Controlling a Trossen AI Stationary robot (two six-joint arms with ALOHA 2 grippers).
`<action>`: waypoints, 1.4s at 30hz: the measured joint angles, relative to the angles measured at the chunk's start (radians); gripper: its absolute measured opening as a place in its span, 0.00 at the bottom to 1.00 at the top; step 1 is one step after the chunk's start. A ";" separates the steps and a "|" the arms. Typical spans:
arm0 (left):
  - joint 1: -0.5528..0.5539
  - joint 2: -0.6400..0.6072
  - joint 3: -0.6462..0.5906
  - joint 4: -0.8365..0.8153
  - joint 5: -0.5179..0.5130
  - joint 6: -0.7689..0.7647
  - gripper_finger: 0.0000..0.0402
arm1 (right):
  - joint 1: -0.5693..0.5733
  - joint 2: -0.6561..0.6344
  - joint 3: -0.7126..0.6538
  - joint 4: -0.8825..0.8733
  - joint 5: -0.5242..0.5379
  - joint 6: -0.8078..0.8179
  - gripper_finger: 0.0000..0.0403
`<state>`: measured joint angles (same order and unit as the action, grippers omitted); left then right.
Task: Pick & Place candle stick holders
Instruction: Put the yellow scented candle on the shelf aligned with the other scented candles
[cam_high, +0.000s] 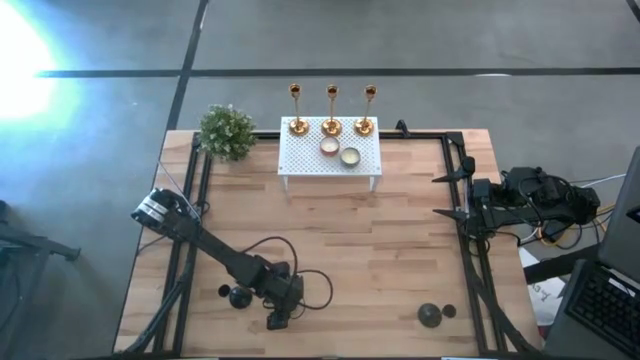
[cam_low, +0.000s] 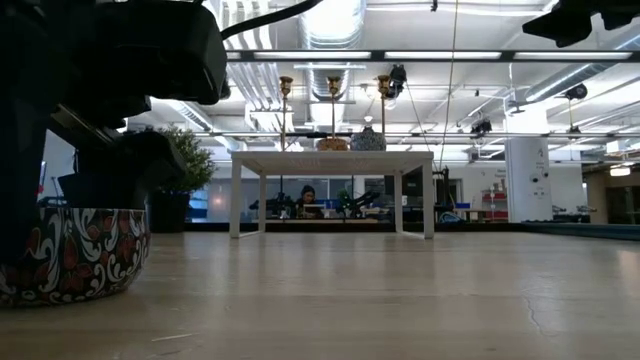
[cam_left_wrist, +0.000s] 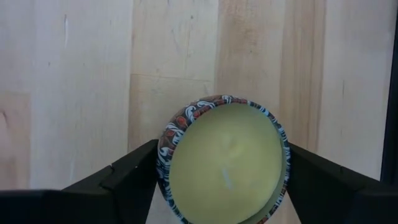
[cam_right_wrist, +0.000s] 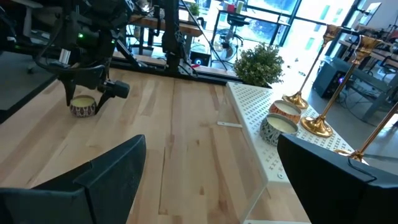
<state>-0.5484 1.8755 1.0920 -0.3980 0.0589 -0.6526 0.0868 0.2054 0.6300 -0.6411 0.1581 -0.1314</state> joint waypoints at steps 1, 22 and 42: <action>0.002 0.000 0.000 0.000 -0.001 0.002 0.75 | 0.000 0.000 0.000 0.000 0.000 0.000 0.89; 0.060 -0.151 0.049 -0.232 -0.111 0.082 0.74 | 0.000 0.000 0.000 0.000 0.000 0.000 0.89; 0.507 -0.487 0.066 -0.372 -0.099 0.350 0.74 | 0.000 0.000 0.000 0.000 0.000 0.000 0.89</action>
<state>-0.0417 1.3881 1.1575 -0.7704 -0.0397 -0.3021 0.0872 0.2054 0.6300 -0.6415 0.1577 -0.1314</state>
